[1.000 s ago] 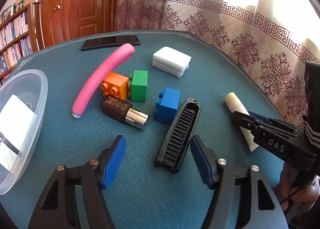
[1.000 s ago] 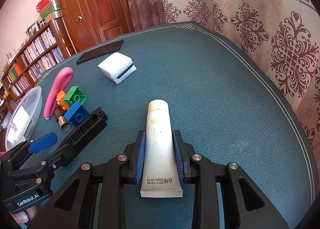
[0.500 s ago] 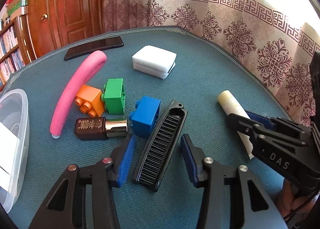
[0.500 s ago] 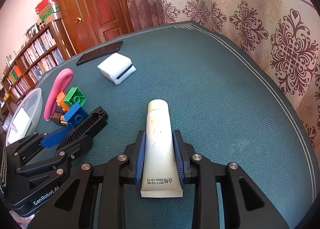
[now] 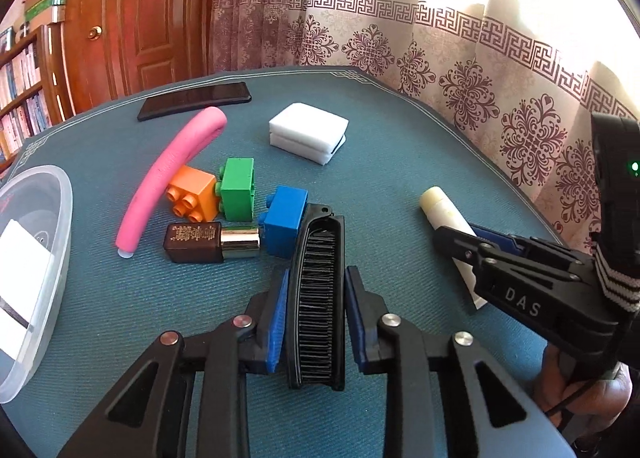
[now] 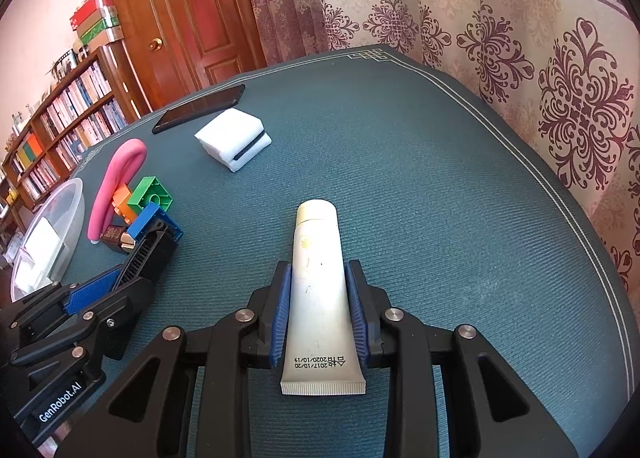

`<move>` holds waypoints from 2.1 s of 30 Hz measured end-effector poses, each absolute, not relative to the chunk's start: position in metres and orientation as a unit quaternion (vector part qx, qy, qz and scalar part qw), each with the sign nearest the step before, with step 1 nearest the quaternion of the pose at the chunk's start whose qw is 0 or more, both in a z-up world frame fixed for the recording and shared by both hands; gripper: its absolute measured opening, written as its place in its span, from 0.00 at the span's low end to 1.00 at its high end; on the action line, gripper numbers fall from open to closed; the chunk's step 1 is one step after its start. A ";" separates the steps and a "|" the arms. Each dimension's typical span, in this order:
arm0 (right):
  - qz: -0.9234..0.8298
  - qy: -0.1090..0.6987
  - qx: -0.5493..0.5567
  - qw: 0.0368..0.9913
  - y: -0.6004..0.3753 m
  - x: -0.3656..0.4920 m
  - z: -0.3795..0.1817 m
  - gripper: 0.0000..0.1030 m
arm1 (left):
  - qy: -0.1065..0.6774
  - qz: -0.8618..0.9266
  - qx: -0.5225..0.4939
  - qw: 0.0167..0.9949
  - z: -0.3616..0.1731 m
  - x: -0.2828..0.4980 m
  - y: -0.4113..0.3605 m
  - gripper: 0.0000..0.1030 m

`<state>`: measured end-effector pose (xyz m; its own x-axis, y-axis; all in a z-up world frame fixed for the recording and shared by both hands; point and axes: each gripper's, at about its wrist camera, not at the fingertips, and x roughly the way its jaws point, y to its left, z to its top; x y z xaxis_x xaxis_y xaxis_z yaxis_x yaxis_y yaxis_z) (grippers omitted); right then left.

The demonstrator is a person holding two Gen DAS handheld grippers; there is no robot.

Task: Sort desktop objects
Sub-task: 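Lift the black comb with the left tool while the right tool holds the tube, then carry the comb and cream tube into the clear bowl and open both tools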

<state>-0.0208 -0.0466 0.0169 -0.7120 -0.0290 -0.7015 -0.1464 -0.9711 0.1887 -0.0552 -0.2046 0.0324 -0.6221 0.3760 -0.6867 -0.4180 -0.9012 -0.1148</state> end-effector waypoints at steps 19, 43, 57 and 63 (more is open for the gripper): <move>0.924 0.122 -0.363 -0.011 -0.060 -0.017 0.020 0.27 | -0.020 0.940 -0.316 0.127 0.060 -0.055 -0.259 0.29; 0.925 0.129 -0.353 -0.047 -0.070 -0.013 0.025 0.26 | -0.054 0.953 -0.293 0.057 0.067 -0.057 -0.298 0.30; 0.930 0.100 -0.321 -0.145 -0.145 -0.030 0.071 0.26 | -0.081 0.961 -0.258 -0.064 0.075 -0.056 -0.362 0.30; 0.932 0.074 -0.303 -0.182 -0.187 -0.043 0.087 0.26 | -0.095 0.958 -0.257 -0.083 0.074 -0.057 -0.375 0.30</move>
<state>-0.0431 -0.1874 0.0870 -0.7495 -0.3845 -0.5389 0.2947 -0.9227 0.2485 -0.0569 -0.3753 0.0741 -0.8539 -0.1096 -0.5088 0.2074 -0.9682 -0.1396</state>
